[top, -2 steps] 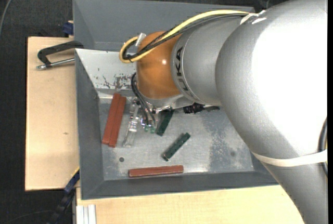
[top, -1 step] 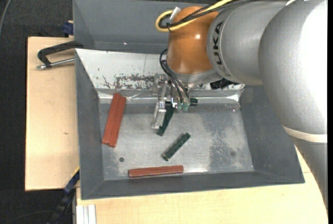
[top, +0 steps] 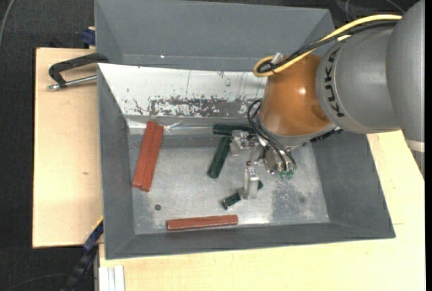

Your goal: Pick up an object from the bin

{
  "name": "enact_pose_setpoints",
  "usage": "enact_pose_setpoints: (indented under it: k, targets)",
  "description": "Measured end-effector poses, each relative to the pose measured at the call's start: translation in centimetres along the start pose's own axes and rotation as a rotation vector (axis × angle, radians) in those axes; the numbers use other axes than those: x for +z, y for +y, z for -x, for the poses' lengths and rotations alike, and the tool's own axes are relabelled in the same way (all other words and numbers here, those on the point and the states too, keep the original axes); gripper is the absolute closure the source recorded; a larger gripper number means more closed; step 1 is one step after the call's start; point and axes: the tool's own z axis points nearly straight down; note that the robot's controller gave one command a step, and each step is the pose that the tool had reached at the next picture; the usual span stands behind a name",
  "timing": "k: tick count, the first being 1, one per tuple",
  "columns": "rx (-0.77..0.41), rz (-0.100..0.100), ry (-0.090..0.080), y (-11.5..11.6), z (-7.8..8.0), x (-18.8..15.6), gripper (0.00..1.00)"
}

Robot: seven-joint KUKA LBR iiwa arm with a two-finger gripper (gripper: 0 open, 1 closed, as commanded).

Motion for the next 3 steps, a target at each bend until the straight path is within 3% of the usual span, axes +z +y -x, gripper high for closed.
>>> enact_pose_setpoints:
  k: [1,2,3]
  targets:
    - [-0.185,0.002,-0.006,3.5,5.4,0.0,0.0]
    - [-0.183,0.002,-0.004,3.4,5.4,-0.1,1.0]
    - [-0.446,-0.003,-0.01,-0.9,3.1,-17.4,1.0]
